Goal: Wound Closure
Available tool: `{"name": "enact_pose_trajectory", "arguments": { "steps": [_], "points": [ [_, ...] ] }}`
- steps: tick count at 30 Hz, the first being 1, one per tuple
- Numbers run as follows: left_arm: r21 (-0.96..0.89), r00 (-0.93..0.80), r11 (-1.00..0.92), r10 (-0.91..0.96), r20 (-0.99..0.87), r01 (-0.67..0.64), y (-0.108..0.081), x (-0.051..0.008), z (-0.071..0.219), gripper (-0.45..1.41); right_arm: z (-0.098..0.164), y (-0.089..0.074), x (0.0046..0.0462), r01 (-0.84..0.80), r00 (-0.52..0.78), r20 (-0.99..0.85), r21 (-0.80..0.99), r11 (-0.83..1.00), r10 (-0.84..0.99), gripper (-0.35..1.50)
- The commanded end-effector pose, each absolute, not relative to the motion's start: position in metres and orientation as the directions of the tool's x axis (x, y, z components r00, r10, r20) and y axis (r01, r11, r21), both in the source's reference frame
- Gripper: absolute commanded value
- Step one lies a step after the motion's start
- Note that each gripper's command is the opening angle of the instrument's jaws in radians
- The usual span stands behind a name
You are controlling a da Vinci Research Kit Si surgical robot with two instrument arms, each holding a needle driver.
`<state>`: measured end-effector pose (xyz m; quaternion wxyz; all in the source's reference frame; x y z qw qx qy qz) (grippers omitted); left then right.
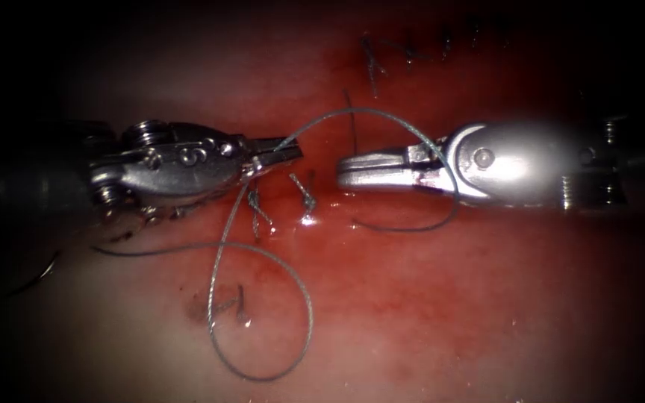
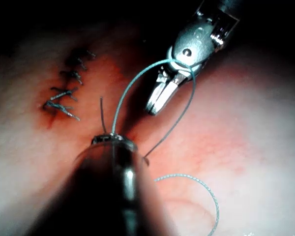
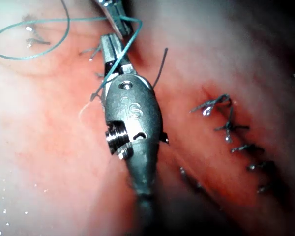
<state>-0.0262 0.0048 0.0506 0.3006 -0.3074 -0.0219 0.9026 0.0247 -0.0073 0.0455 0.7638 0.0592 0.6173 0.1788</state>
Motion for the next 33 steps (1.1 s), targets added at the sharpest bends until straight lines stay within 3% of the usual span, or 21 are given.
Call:
{"name": "enact_pose_trajectory", "arguments": {
  "steps": [1, 10, 18, 19, 20, 21, 22, 24, 28, 33],
  "points": [
    [-0.216, -0.636, -0.823, 0.549, -0.543, -0.526, 0.0048, -0.0270, 0.0513, -0.45, 0.0456, -0.0075, 0.0259, -0.222, 0.152, -0.919, 0.327, 0.918, 0.364, -0.35],
    [-0.166, -0.670, -0.845, 0.509, -0.540, -0.508, 0.0038, -0.0285, 0.0515, -0.45, 0.0454, -0.0068, 0.0284, -0.363, 0.125, -0.906, 0.337, 0.869, 0.404, -0.35],
    [-0.146, -0.694, -0.866, 0.474, -0.541, -0.478, 0.0019, -0.0287, 0.0501, -0.45, 0.0459, -0.0066, 0.0288, -0.547, 0.207, -0.863, 0.289, 0.786, 0.462, -0.35],
    [-0.142, -0.701, -0.874, 0.461, -0.544, -0.464, 0.0016, -0.0288, 0.0497, -0.45, 0.0462, -0.0067, 0.0291, -0.563, 0.234, -0.826, 0.315, 0.764, 0.513, -0.30],
    [-0.140, -0.704, -0.876, 0.457, -0.543, -0.461, 0.0015, -0.0288, 0.0495, -0.45, 0.0464, -0.0068, 0.0293, -0.567, 0.257, -0.812, 0.312, 0.762, 0.524, -0.03],
    [-0.132, -0.713, -0.884, 0.443, -0.544, -0.449, 0.0012, -0.0288, 0.0492, -0.45, 0.0467, -0.0070, 0.0294, -0.576, 0.273, -0.790, 0.322, 0.751, 0.549, 0.31],
    [-0.122, -0.720, -0.890, 0.430, -0.545, -0.439, 0.0009, -0.0289, 0.0487, -0.45, 0.0473, -0.0071, 0.0296, -0.587, 0.303, -0.771, 0.312, 0.747, 0.560, 0.88],
    [-0.113, -0.729, -0.897, 0.416, -0.544, -0.427, 0.0004, -0.0289, 0.0483, -0.45, 0.0478, -0.0072, 0.0297, -0.603, 0.327, -0.752, 0.301, 0.739, 0.573, 1.28],
    [-0.107, -0.741, -0.907, 0.396, -0.542, -0.406, 0.0000, -0.0284, 0.0475, -0.45, 0.0487, -0.0077, 0.0298, -0.585, 0.358, -0.724, 0.319, 0.746, 0.590, 1.35],
    [-0.113, -0.751, -0.922, 0.369, -0.548, -0.370, 0.0006, -0.0264, 0.0462, -0.45, 0.0492, -0.0088, 0.0300, -0.522, 0.435, -0.677, 0.347, 0.779, 0.593, 1.20]
  ]
}}
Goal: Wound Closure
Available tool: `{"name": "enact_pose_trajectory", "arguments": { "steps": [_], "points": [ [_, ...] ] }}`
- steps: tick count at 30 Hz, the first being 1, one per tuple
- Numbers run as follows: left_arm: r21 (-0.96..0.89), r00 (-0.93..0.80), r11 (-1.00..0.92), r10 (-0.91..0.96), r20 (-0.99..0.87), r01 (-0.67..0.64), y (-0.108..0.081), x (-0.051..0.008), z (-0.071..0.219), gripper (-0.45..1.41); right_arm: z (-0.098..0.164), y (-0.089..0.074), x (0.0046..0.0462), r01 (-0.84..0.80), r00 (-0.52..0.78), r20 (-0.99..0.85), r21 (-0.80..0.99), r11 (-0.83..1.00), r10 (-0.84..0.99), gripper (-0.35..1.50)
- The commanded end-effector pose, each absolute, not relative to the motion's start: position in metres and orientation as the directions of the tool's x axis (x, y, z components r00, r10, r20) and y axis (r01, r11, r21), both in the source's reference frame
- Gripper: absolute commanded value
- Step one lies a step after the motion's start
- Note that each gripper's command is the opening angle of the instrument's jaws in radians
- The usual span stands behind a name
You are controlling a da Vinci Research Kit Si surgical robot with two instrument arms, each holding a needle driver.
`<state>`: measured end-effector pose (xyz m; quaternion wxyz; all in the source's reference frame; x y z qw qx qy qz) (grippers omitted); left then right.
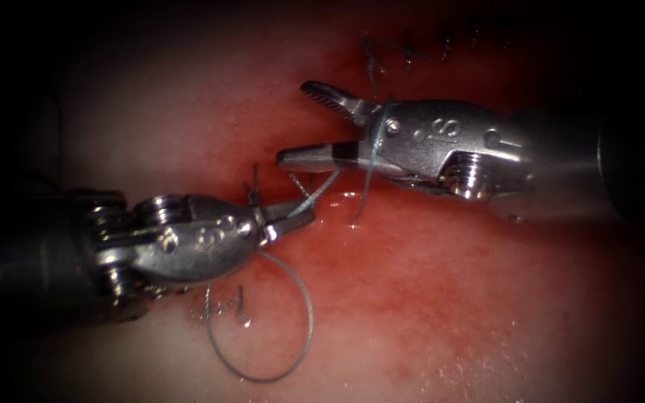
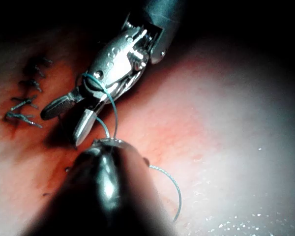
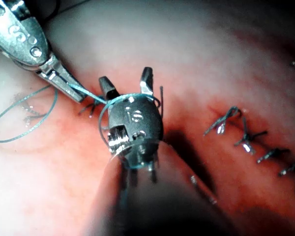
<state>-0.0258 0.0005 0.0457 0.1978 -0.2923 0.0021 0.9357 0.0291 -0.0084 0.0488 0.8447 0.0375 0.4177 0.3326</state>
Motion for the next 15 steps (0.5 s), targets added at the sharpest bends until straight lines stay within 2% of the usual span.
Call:
{"name": "enact_pose_trajectory", "arguments": {
  "steps": [1, 4, 7, 10, 15],
  "points": [
    [-0.111, -0.758, -0.929, 0.353, -0.549, -0.352, 0.0011, -0.0254, 0.0457, -0.45, 0.0495, -0.0091, 0.0300, -0.489, 0.475, -0.669, 0.340, 0.803, 0.572, 1.13],
    [-0.063, -0.777, -0.944, 0.303, -0.551, -0.323, 0.0028, -0.0235, 0.0447, -0.45, 0.0500, -0.0104, 0.0302, -0.366, 0.563, -0.654, 0.351, 0.862, 0.506, 0.91],
    [-0.028, -0.800, -0.963, 0.239, -0.551, -0.268, 0.0038, -0.0236, 0.0447, -0.45, 0.0507, -0.0119, 0.0304, -0.251, 0.647, -0.618, 0.380, 0.890, 0.447, 0.86],
    [-0.014, -0.805, -0.971, 0.207, -0.556, -0.240, 0.0044, -0.0245, 0.0450, -0.45, 0.0509, -0.0124, 0.0305, -0.160, 0.660, -0.637, 0.399, 0.903, 0.398, 0.52],
    [-0.010, -0.788, -0.981, 0.163, -0.594, -0.195, 0.0057, -0.0262, 0.0464, -0.45, 0.0506, -0.0123, 0.0306, -0.087, 0.608, -0.704, 0.399, 0.913, 0.366, 0.51]
  ]
}}
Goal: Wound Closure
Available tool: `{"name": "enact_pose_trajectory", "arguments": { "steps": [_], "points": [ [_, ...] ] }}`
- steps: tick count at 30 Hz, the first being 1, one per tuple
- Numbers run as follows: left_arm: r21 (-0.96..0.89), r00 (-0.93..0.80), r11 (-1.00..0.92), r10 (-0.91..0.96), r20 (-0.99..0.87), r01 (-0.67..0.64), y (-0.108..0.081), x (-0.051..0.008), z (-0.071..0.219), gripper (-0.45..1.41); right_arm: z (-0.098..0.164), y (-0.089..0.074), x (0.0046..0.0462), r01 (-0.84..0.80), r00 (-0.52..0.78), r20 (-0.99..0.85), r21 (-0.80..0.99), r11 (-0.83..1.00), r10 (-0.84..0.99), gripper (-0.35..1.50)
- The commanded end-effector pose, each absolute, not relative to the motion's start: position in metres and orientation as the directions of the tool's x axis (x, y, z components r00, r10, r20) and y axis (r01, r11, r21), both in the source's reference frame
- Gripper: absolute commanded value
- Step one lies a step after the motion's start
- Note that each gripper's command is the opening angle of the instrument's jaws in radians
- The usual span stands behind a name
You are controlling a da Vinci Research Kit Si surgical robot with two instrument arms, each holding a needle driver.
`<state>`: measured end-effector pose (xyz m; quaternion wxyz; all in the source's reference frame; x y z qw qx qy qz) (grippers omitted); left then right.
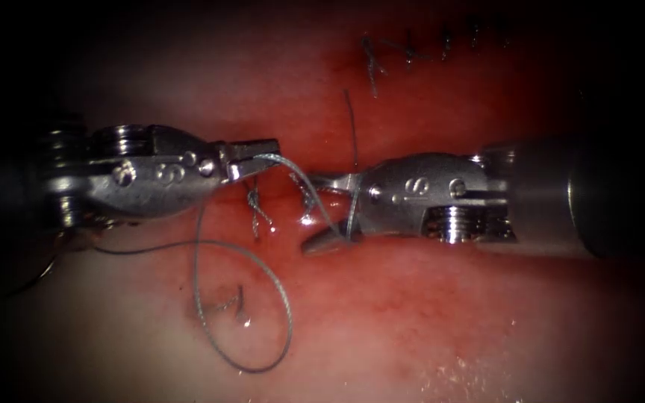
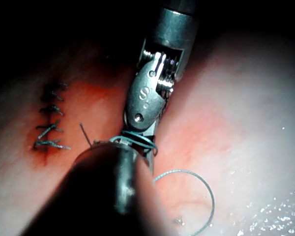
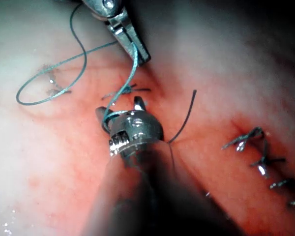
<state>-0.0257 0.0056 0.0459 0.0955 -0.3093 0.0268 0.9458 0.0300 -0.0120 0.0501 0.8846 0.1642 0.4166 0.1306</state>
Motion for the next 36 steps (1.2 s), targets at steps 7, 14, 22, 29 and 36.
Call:
{"name": "enact_pose_trajectory", "arguments": {
  "steps": [7, 14, 22, 29, 36],
  "points": [
    [-0.035, -0.771, -0.992, 0.116, -0.627, -0.121, 0.0077, -0.0274, 0.0495, -0.45, 0.0504, -0.0120, 0.0302, 0.074, 0.330, -0.831, 0.496, 0.865, 0.448, 0.17],
    [-0.058, -0.780, -0.995, 0.096, -0.618, -0.077, 0.0075, -0.0266, 0.0530, -0.45, 0.0500, -0.0107, 0.0290, 0.093, 0.097, -0.833, 0.553, 0.828, 0.545, 0.22],
    [-0.112, -0.764, -0.984, 0.178, -0.620, -0.139, 0.0056, -0.0268, 0.0551, -0.45, 0.0502, -0.0099, 0.0292, 0.025, -0.132, -0.773, 0.624, 0.781, 0.621, 0.94],
    [-0.144, -0.750, -0.973, 0.230, -0.620, -0.179, 0.0029, -0.0271, 0.0541, -0.45, 0.0509, -0.0085, 0.0263, -0.205, -0.204, -0.760, 0.650, 0.732, 0.617, 1.00],
    [-0.131, -0.747, -0.974, 0.227, -0.625, -0.187, 0.0011, -0.0282, 0.0535, -0.45, 0.0513, -0.0074, 0.0233, -0.364, -0.218, -0.773, 0.631, 0.685, 0.596, 0.71]
  ]
}}
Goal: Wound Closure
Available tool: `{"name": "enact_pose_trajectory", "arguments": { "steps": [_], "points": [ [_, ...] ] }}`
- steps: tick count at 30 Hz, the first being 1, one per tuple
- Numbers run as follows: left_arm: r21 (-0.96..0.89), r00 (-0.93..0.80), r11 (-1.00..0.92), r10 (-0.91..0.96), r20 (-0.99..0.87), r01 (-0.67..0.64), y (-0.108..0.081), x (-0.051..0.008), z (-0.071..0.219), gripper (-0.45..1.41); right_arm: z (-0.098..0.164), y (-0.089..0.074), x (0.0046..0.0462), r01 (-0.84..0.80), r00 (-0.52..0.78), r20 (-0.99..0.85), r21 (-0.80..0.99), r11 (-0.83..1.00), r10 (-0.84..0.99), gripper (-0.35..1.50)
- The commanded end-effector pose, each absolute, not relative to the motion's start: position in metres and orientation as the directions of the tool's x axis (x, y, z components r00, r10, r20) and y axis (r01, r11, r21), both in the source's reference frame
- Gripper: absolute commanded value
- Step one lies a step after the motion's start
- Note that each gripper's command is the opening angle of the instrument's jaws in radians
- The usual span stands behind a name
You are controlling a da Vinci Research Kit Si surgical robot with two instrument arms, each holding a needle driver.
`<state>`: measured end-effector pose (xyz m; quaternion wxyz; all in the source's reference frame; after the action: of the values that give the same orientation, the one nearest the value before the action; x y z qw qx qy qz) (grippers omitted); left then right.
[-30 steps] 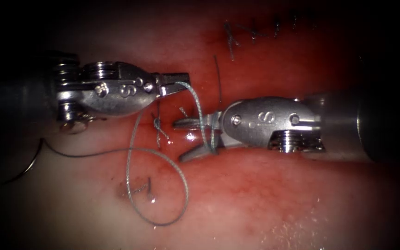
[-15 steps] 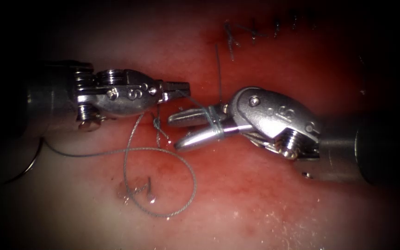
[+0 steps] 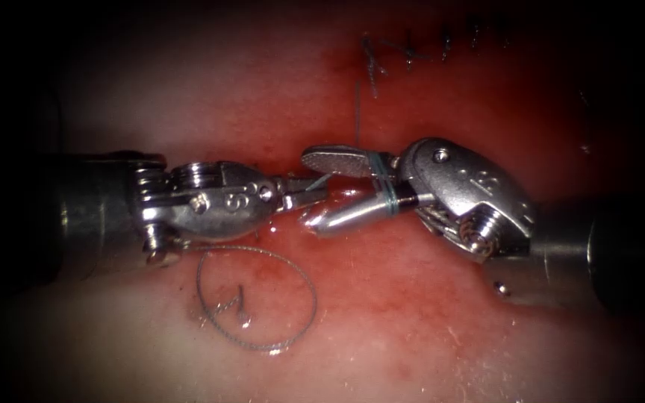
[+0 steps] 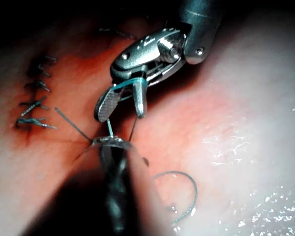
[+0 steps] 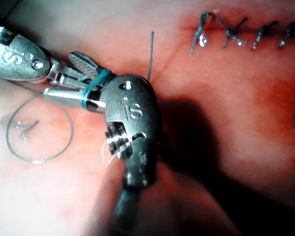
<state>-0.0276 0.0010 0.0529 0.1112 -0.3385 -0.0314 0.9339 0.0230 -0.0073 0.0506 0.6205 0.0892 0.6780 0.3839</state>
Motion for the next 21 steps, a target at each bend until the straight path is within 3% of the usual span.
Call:
{"name": "enact_pose_trajectory", "arguments": {
  "steps": [1, 5, 10, 15, 21],
  "points": [
    [-0.129, -0.748, -0.974, 0.227, -0.624, -0.187, 0.0007, -0.0284, 0.0535, -0.45, 0.0515, -0.0071, 0.0225, -0.407, -0.228, -0.769, 0.632, 0.659, 0.597, 0.63],
    [-0.122, -0.753, -0.974, 0.227, -0.618, -0.193, 0.0003, -0.0287, 0.0534, -0.45, 0.0519, -0.0066, 0.0212, -0.484, -0.252, -0.745, 0.650, 0.586, 0.618, 0.47],
    [-0.089, -0.778, -0.971, 0.232, -0.584, -0.223, -0.0009, -0.0297, 0.0538, -0.45, 0.0527, -0.0065, 0.0207, -0.575, -0.257, -0.706, 0.660, 0.484, 0.659, 0.44],
    [-0.089, -0.785, -0.969, 0.240, -0.571, -0.231, -0.0012, -0.0306, 0.0538, -0.45, 0.0538, -0.0073, 0.0218, -0.664, -0.190, -0.689, 0.615, 0.425, 0.699, 0.86],
    [-0.084, -0.794, -0.964, 0.256, -0.552, -0.253, -0.0001, -0.0316, 0.0540, -0.45, 0.0552, -0.0075, 0.0219, -0.738, -0.180, -0.671, 0.575, 0.353, 0.719, 1.08]
  ]
}}
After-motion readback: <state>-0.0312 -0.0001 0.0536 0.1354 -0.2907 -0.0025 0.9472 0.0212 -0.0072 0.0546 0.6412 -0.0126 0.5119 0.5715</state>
